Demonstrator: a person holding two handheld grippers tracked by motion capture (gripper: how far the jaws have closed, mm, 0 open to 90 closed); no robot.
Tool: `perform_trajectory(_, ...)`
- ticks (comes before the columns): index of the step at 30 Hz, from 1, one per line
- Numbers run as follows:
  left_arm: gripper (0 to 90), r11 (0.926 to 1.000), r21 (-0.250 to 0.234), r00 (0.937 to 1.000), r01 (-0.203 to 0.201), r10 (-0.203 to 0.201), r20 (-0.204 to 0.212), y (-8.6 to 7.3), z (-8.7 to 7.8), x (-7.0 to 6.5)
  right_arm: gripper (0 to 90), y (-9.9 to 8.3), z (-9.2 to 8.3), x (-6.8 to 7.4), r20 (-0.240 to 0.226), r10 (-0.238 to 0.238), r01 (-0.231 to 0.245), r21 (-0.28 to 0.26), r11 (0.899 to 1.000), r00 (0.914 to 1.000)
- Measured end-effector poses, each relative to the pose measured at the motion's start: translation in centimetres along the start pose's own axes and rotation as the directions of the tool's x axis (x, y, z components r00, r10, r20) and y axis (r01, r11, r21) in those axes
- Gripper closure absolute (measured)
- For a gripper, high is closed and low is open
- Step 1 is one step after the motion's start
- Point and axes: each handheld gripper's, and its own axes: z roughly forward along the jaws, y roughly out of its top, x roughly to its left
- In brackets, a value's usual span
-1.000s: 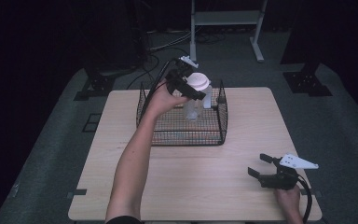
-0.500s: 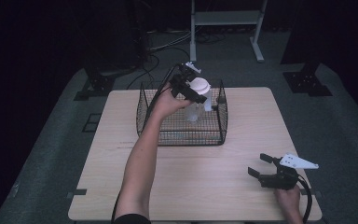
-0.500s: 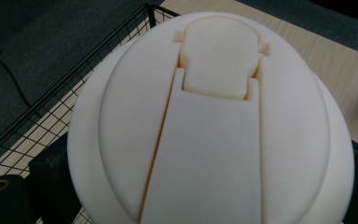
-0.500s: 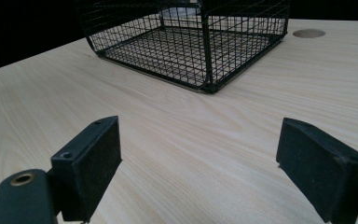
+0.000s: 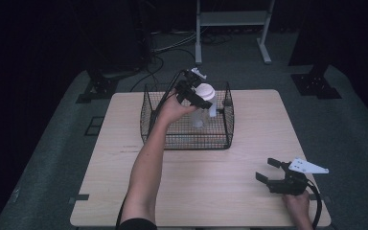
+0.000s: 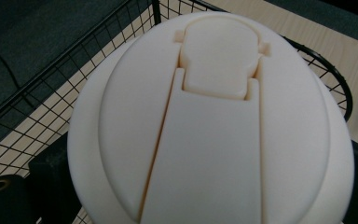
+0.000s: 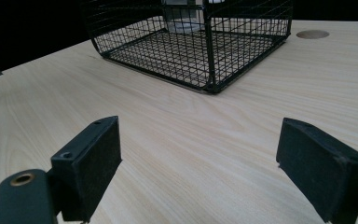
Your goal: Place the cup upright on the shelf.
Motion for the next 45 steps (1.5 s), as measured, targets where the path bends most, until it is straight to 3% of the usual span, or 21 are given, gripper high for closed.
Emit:
perform_trajectory(3,5.2,0.9999,-0.006,1.0000,0.008,-0.008,-0.003,-0.3,0.4,0.1,12.8,0.0,0.0,0.0,-0.002,-0.001,0.001,0.001,1.000,1.0000)
perform_trajectory(13,5.2,0.9991,0.039,0.9995,0.018,-0.019,0.027,-2.1,2.9,0.0,12.8,0.0,0.1,0.2,0.003,-0.012,0.012,0.003,1.000,0.9999)
perform_trajectory(14,5.2,0.9996,0.011,0.9993,0.025,-0.026,0.027,-2.4,2.8,0.0,12.8,0.0,0.1,0.2,0.003,-0.012,0.012,0.003,1.000,0.9999)
perform_trajectory(17,5.1,0.9997,-0.004,0.9991,0.022,-0.022,0.036,-2.9,2.6,-0.1,12.8,0.0,0.2,0.2,0.004,-0.011,0.011,0.006,1.000,0.9999)
perform_trajectory(23,4.9,0.9999,0.011,0.9996,0.012,-0.012,0.024,-3.1,2.4,-0.5,12.8,0.0,0.2,0.3,0.011,-0.013,0.013,0.014,1.000,0.9999)
perform_trajectory(27,4.8,0.9998,-0.012,0.9998,0.013,-0.012,0.017,-3.4,2.3,-0.7,12.8,0.0,0.3,0.3,0.010,-0.013,0.013,0.016,1.000,0.9999)
perform_trajectory(41,4.3,1.0000,-0.004,0.9999,-0.002,0.002,0.010,-3.4,2.2,-0.8,12.8,0.0,0.2,0.3,0.011,-0.011,0.011,0.018,1.000,0.9999)
perform_trajectory(45,2.5,0.9998,-0.020,0.9999,0.004,-0.004,0.010,-3.3,2.0,-0.8,12.8,0.0,0.2,0.3,0.011,-0.009,0.009,0.018,1.000,0.9999)
